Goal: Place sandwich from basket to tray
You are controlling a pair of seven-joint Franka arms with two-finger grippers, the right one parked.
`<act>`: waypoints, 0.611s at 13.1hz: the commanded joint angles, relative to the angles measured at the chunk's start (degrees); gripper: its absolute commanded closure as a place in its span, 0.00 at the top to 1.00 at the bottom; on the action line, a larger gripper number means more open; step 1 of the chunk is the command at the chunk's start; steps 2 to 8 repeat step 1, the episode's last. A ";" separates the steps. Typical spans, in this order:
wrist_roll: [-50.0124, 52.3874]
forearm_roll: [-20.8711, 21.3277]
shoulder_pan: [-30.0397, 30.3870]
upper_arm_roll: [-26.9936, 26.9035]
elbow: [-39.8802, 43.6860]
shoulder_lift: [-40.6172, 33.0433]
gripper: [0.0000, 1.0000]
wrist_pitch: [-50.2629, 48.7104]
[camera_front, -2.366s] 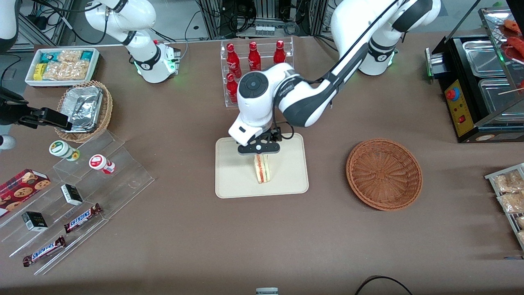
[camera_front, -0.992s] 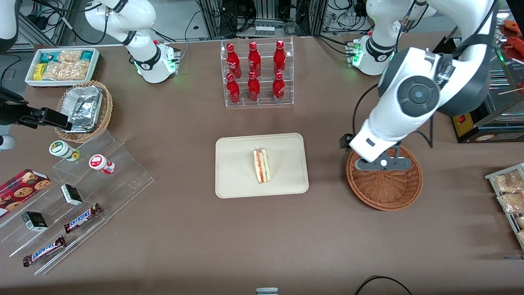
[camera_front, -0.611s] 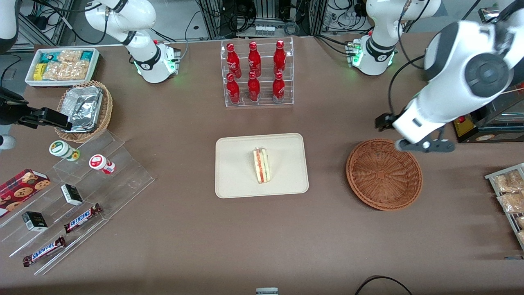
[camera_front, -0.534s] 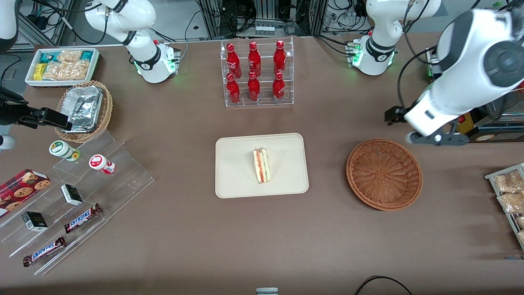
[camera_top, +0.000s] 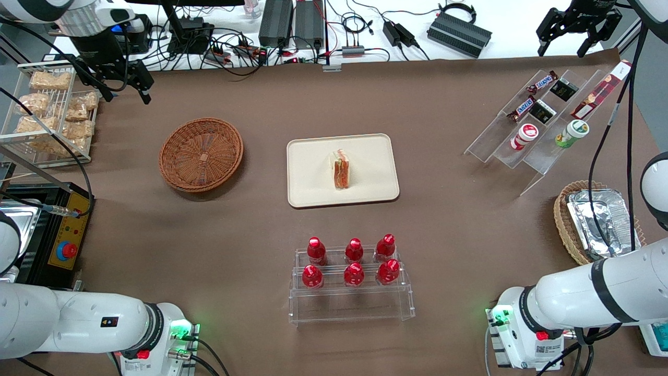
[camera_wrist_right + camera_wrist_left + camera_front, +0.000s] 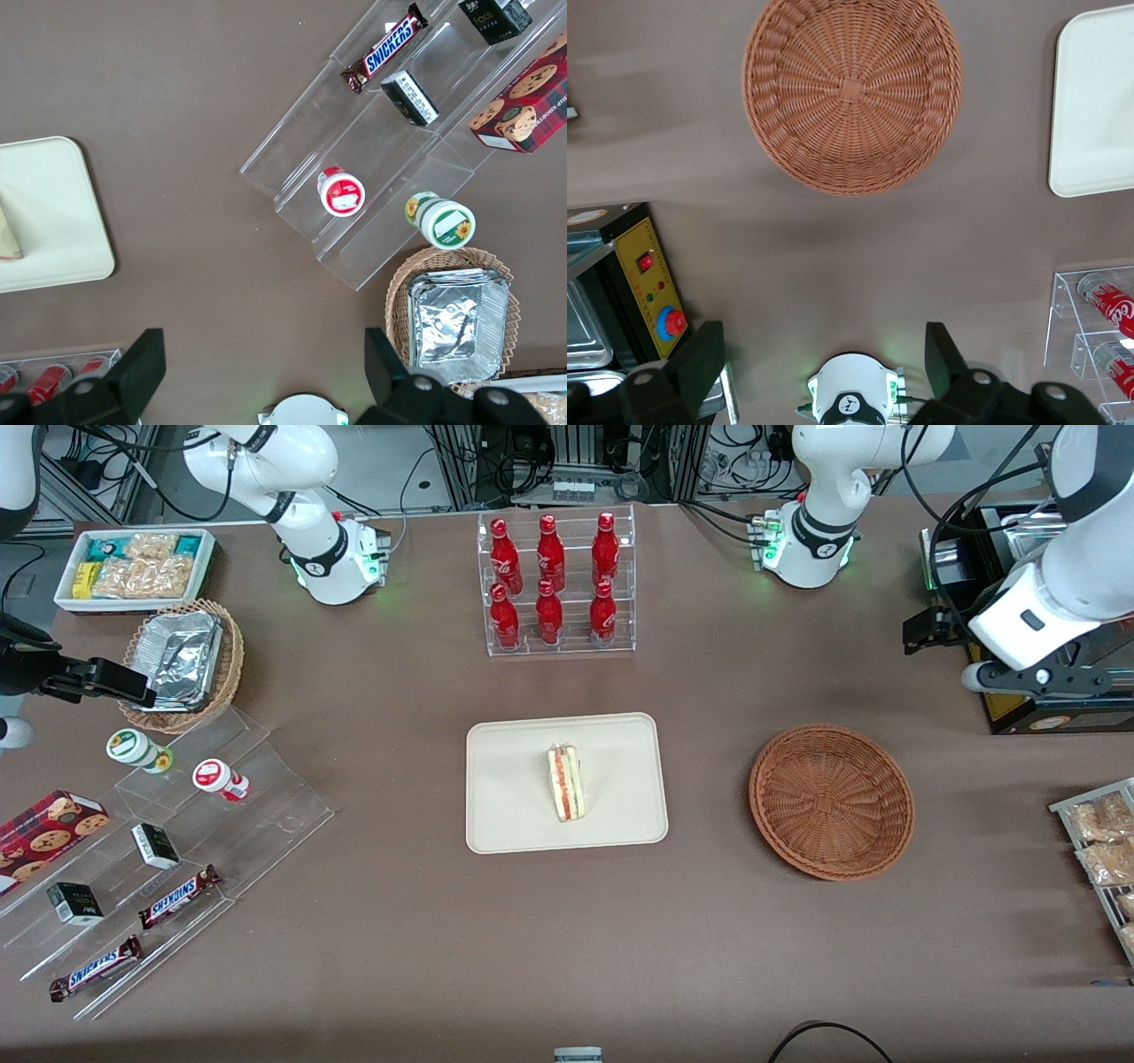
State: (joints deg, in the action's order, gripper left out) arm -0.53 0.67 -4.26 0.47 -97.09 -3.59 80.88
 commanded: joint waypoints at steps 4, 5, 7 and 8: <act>-0.78 0.13 -0.13 -1.78 -0.02 -1.95 1.00 -1.43; -0.78 0.13 -0.13 -1.78 -0.02 -1.95 1.00 -1.43; -0.78 0.13 -0.13 -1.78 -0.02 -1.95 1.00 -1.43; -0.78 0.13 -0.13 -1.78 -0.02 -1.95 1.00 -1.43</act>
